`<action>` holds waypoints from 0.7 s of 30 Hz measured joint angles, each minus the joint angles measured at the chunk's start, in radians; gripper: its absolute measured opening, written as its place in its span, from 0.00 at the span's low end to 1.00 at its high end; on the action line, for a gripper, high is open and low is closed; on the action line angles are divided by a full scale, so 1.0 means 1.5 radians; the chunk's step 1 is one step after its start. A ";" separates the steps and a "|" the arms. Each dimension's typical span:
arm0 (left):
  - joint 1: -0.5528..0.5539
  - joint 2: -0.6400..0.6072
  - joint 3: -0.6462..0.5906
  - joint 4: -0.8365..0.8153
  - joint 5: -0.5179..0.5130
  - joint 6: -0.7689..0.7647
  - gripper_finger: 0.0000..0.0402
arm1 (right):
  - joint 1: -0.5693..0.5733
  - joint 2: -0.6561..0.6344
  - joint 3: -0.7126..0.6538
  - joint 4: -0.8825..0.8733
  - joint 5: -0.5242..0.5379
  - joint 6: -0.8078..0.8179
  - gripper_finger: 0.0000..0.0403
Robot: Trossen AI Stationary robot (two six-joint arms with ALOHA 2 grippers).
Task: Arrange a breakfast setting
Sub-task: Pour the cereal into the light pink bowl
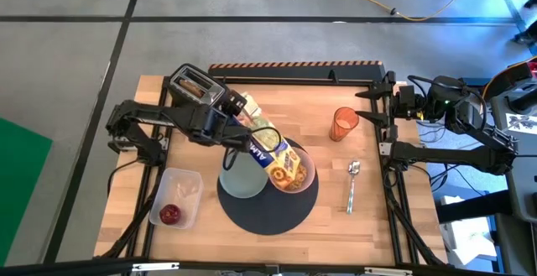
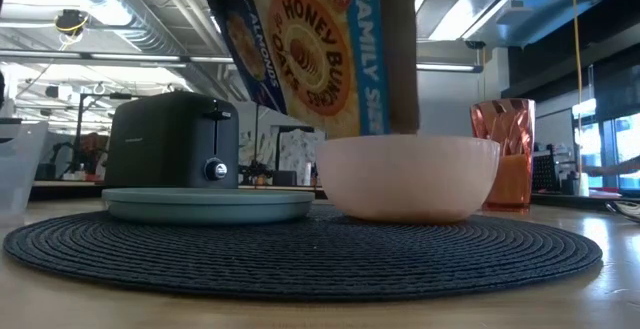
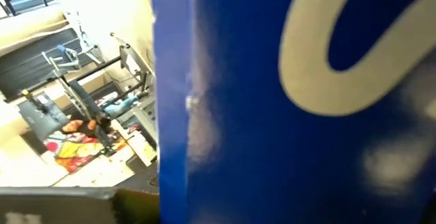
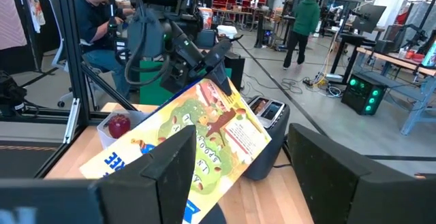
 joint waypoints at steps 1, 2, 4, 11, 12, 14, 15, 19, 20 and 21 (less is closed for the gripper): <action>0.003 -0.004 0.000 0.000 0.010 -0.008 0.48 | 0.000 0.000 0.000 0.000 -0.004 0.000 0.55; 0.005 -0.008 0.000 0.000 0.022 -0.014 0.48 | 0.000 0.000 0.000 -0.001 -0.005 0.000 0.55; 0.008 -0.011 0.000 0.000 0.036 -0.022 0.48 | 0.000 0.000 0.000 -0.001 -0.009 0.003 0.55; 0.008 -0.010 0.000 -0.001 0.012 -0.004 0.48 | 0.000 0.006 0.000 -0.001 -0.009 0.009 0.55; 0.008 -0.010 0.000 0.000 0.007 -0.004 0.48 | 0.000 0.006 0.000 -0.001 -0.009 0.009 0.55; 0.008 -0.010 0.000 0.000 0.002 -0.004 0.48 | 0.000 0.006 0.000 -0.001 -0.009 0.009 0.55; 0.008 -0.010 0.000 0.000 0.001 -0.004 0.48 | 0.000 0.006 0.000 -0.001 -0.009 0.009 0.55; 0.014 -0.010 0.000 0.000 0.002 -0.003 0.47 | 0.000 0.006 0.000 0.000 -0.009 0.009 0.55; 0.016 -0.010 0.000 0.001 0.005 -0.003 0.47 | 0.000 0.006 0.000 0.000 -0.009 0.009 0.55; 0.016 -0.010 0.000 0.001 0.006 -0.003 0.47 | 0.000 0.006 0.000 0.000 -0.009 0.009 0.55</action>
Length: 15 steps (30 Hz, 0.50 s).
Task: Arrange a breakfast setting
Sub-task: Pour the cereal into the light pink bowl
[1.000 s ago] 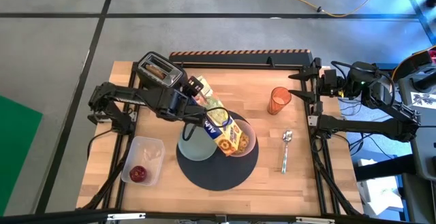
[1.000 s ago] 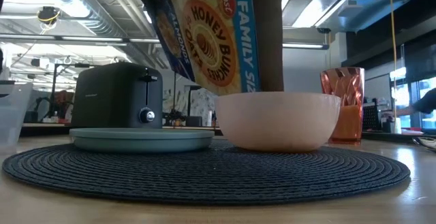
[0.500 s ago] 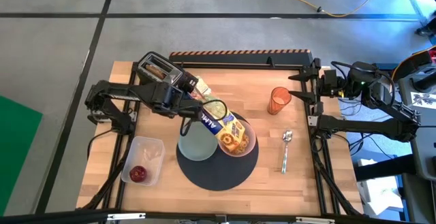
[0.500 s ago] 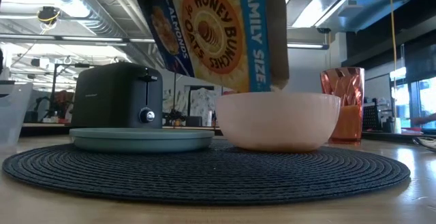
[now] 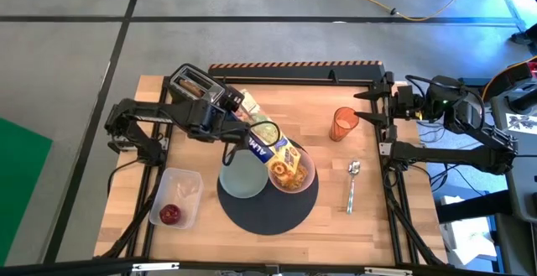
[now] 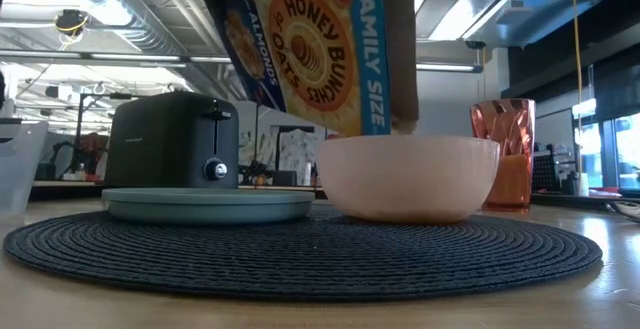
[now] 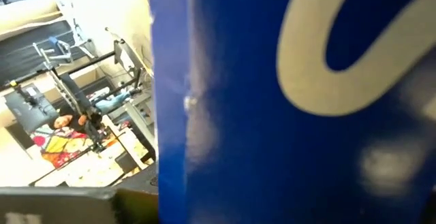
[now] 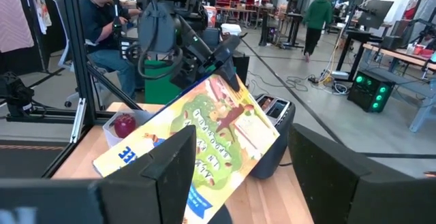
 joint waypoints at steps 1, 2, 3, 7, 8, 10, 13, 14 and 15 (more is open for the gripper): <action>-0.001 0.000 0.000 -0.002 -0.001 0.000 0.47 | 0.000 0.000 0.000 0.000 0.000 0.000 0.55; -0.001 0.000 0.000 -0.001 -0.002 0.002 0.47 | 0.000 0.000 0.000 0.000 0.000 0.000 0.55; -0.001 0.000 0.000 0.000 -0.001 0.005 0.47 | 0.000 0.000 0.000 0.000 0.000 0.000 0.55; -0.001 0.000 0.000 0.000 0.003 0.012 0.47 | 0.000 0.000 0.000 0.000 0.000 0.000 0.55; -0.001 0.000 0.000 0.000 0.002 0.012 0.47 | 0.000 0.000 0.000 0.000 0.000 0.000 0.55; 0.000 0.000 0.000 0.000 0.000 0.012 0.47 | 0.000 0.000 0.000 0.000 0.000 0.000 0.55; -0.001 0.000 0.000 0.000 0.001 0.013 0.47 | 0.000 0.000 0.000 0.000 0.000 0.000 0.55; -0.001 0.000 0.000 0.000 0.002 0.015 0.47 | 0.000 0.000 0.000 0.000 0.000 0.000 0.55; -0.001 0.000 0.000 0.000 0.002 0.015 0.47 | 0.000 0.000 0.000 0.000 0.000 0.000 0.55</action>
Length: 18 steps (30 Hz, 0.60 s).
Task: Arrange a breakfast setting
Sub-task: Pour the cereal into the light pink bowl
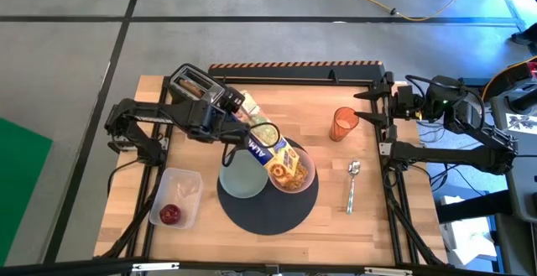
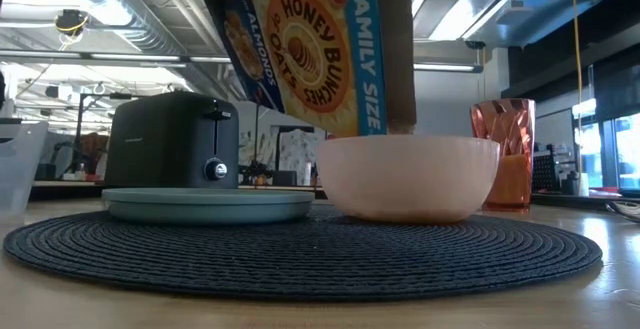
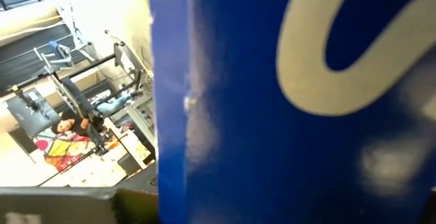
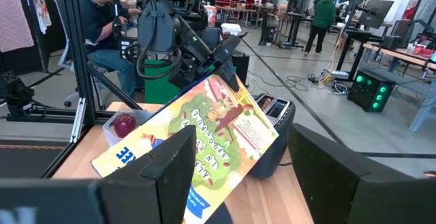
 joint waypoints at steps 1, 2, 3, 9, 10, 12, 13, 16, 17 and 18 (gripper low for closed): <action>0.000 0.000 0.000 0.000 0.000 0.000 0.47 | 0.000 0.000 0.000 0.000 0.000 0.000 0.55; 0.000 0.000 0.000 0.000 0.000 0.000 0.47 | 0.000 0.000 0.000 0.000 0.000 0.000 0.55; 0.001 0.000 0.000 0.000 0.000 0.000 0.47 | 0.000 0.000 0.000 0.000 0.000 0.000 0.55; -0.006 0.000 0.000 0.000 0.013 -0.011 0.47 | 0.000 0.000 0.000 -0.001 0.000 0.000 0.55; -0.010 0.001 0.000 0.000 0.017 -0.014 0.47 | 0.000 0.000 0.000 -0.001 0.000 0.000 0.55; -0.018 0.006 0.000 0.000 0.013 -0.015 0.47 | 0.000 0.000 0.000 -0.001 0.000 0.000 0.55; -0.018 0.007 0.000 0.000 0.004 -0.012 0.47 | 0.000 0.000 0.000 -0.001 0.000 0.000 0.55; -0.016 0.008 0.000 0.000 -0.004 -0.012 0.47 | 0.000 0.000 0.000 0.000 0.000 0.000 0.55; -0.016 0.007 0.000 -0.001 -0.009 -0.011 0.47 | 0.000 0.000 0.000 0.000 0.000 0.000 0.55; -0.016 0.007 0.000 -0.001 -0.017 -0.009 0.47 | 0.000 0.000 0.000 0.000 0.000 0.000 0.55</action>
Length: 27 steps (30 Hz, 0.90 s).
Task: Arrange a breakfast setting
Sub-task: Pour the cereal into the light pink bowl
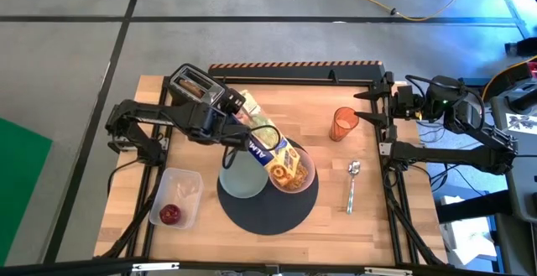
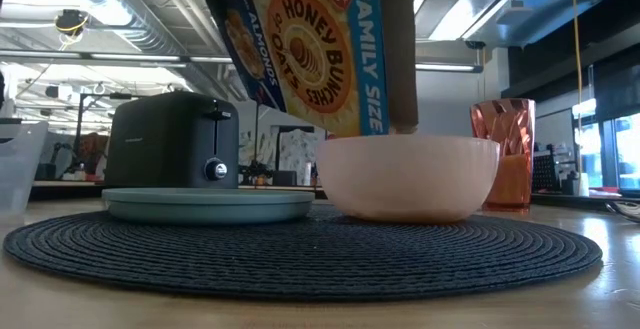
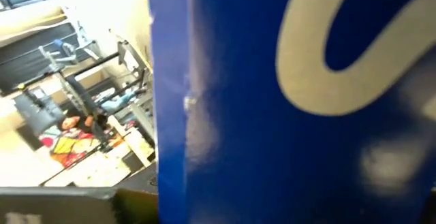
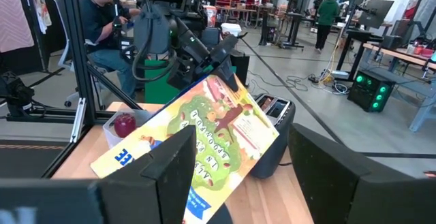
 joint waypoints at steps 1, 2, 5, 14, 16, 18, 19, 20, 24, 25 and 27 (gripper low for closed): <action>0.000 0.000 0.000 0.001 -0.008 0.005 0.47 | 0.000 0.000 0.000 0.000 0.000 0.000 0.55; -0.003 0.000 0.000 0.001 -0.017 0.009 0.47 | 0.000 0.000 0.000 0.000 0.000 0.000 0.55; -0.011 0.000 0.000 0.001 -0.031 0.021 0.47 | 0.000 0.000 0.000 0.000 0.000 0.000 0.55; -0.022 0.000 0.000 0.002 -0.042 0.027 0.47 | 0.000 0.000 0.000 0.001 0.000 0.000 0.55; -0.022 0.000 0.000 0.001 -0.043 0.027 0.47 | 0.000 0.000 0.000 0.001 0.000 0.000 0.55; -0.026 0.000 0.000 0.001 -0.043 0.027 0.47 | 0.000 0.000 0.000 0.001 0.000 0.000 0.55; -0.029 0.000 0.000 0.001 -0.044 0.028 0.47 | 0.000 0.000 0.000 0.001 0.000 0.000 0.55; -0.029 0.001 0.000 0.001 -0.044 0.030 0.47 | 0.000 0.000 0.000 0.001 0.000 0.000 0.55; -0.029 0.001 0.000 0.001 -0.047 0.027 0.47 | 0.000 0.000 0.000 0.001 0.000 0.000 0.55; -0.030 0.001 0.000 0.001 -0.050 0.027 0.47 | 0.000 0.000 0.000 0.001 0.000 0.000 0.55; -0.032 0.001 0.000 0.001 -0.055 0.030 0.47 | 0.000 0.000 0.000 0.001 0.000 0.000 0.55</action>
